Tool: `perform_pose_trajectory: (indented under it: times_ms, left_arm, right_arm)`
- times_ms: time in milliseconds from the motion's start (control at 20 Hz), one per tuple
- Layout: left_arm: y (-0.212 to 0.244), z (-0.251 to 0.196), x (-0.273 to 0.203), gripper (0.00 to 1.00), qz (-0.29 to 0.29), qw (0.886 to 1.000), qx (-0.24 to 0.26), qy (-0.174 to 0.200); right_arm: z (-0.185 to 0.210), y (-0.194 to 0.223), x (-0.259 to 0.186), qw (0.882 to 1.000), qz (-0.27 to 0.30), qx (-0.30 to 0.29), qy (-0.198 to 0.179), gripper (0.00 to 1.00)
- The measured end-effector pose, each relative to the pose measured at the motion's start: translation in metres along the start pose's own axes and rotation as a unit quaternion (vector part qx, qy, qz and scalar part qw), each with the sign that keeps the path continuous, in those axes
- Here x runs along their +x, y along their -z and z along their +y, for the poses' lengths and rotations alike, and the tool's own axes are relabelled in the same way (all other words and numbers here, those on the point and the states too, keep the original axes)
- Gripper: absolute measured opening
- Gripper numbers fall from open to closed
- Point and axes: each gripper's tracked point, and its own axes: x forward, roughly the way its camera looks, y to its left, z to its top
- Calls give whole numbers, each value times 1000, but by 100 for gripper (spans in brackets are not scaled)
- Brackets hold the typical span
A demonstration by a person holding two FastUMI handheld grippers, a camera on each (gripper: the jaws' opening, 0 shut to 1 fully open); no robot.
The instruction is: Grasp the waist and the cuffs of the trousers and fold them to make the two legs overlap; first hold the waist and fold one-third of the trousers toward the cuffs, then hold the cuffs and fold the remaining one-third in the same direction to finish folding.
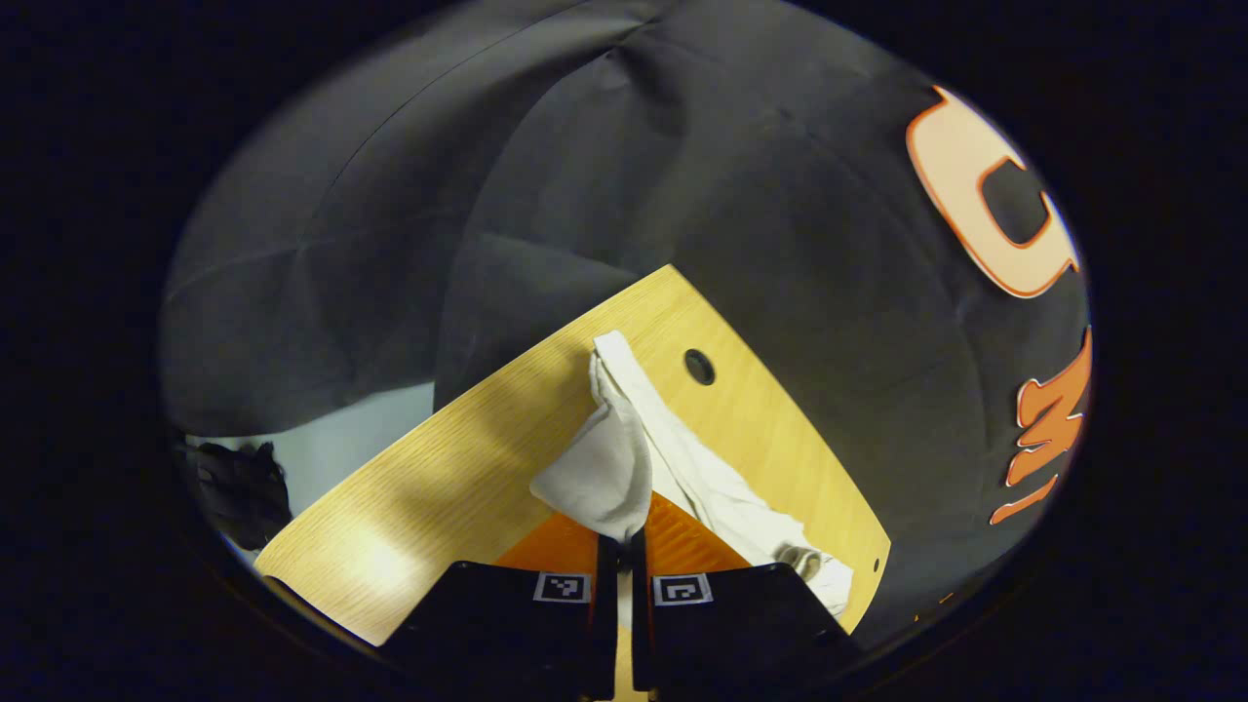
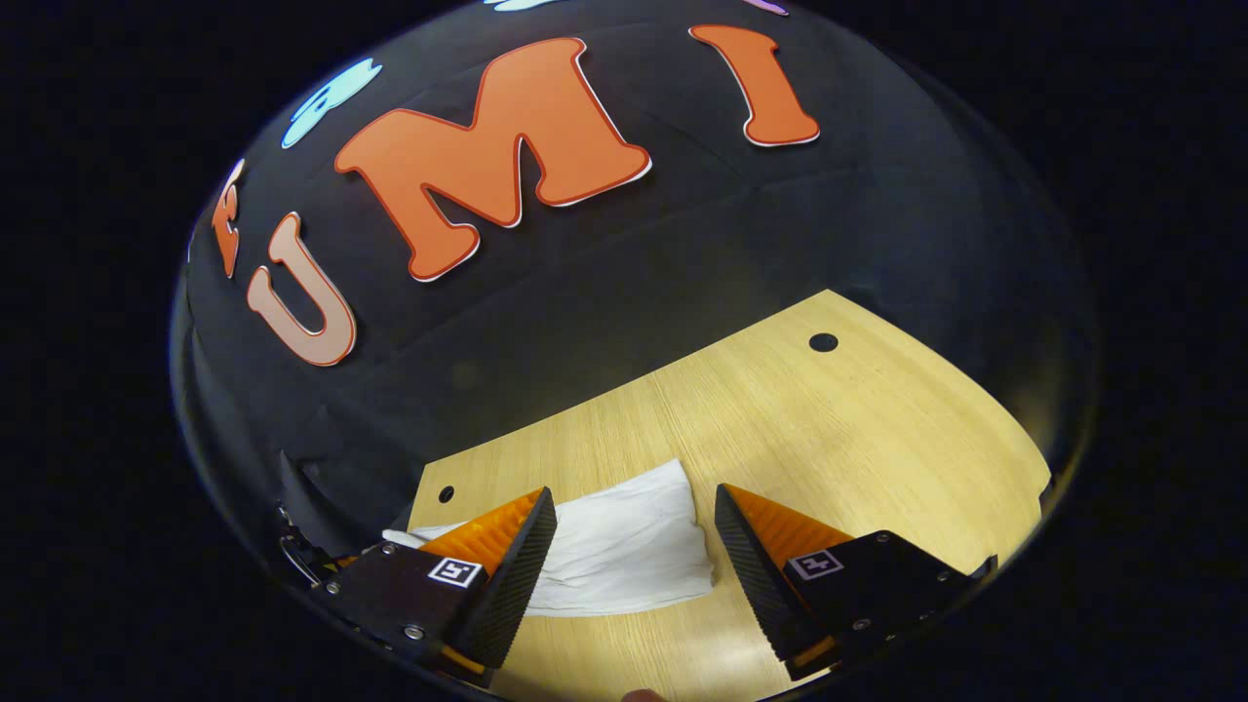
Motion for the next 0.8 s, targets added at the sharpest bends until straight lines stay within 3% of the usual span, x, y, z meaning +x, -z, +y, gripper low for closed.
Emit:
perform_pose_trajectory:
  times_ms: [400,800]
  left_arm:
    - [-20,-105,-55,10,-49,995,72,54]
    - [7,-216,-63,10,-61,980,163,98]
  right_arm:
    - [-31,-9,-20,1000,-8,-22,10,98]
    - [-56,-13,-34,1000,-17,-20,9,98]
